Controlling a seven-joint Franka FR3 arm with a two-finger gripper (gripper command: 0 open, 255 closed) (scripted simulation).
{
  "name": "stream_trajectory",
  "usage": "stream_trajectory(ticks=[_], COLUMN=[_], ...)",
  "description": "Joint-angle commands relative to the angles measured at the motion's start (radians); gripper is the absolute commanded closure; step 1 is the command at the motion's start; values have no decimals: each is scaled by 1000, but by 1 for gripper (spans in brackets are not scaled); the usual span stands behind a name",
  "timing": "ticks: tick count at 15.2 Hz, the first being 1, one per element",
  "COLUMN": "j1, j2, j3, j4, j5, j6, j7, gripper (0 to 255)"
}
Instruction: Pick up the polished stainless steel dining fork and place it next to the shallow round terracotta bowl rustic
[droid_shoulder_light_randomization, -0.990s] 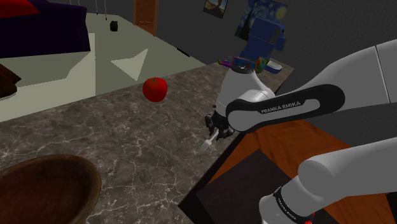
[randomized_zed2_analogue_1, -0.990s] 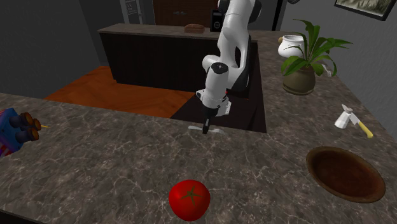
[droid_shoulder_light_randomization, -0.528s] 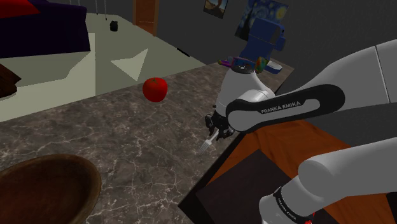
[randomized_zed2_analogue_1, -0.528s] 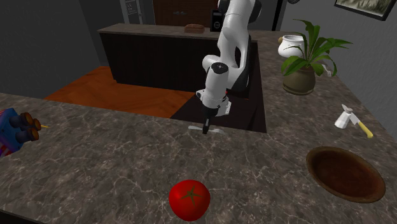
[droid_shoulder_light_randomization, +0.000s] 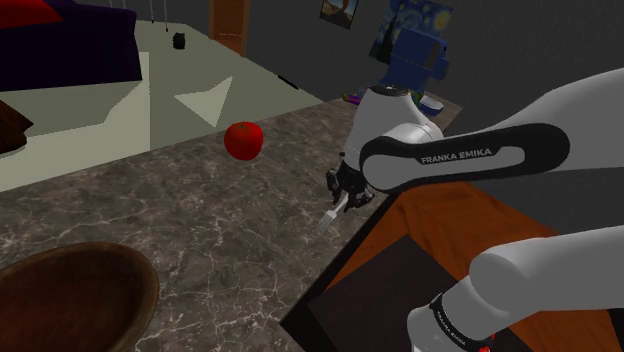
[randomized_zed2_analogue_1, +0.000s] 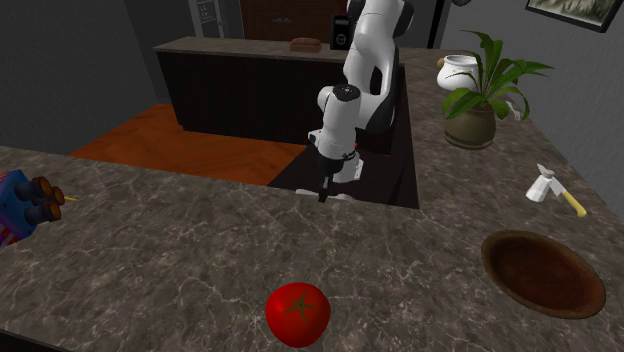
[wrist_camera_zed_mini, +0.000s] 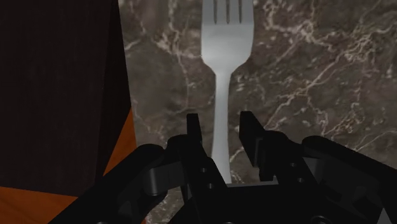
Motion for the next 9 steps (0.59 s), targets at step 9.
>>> stream_trajectory(ticks=[9], j1=[25], j2=[-96], j3=[-59], j4=[71], j5=[13], j6=[-165], j7=[-39], gripper=[255])
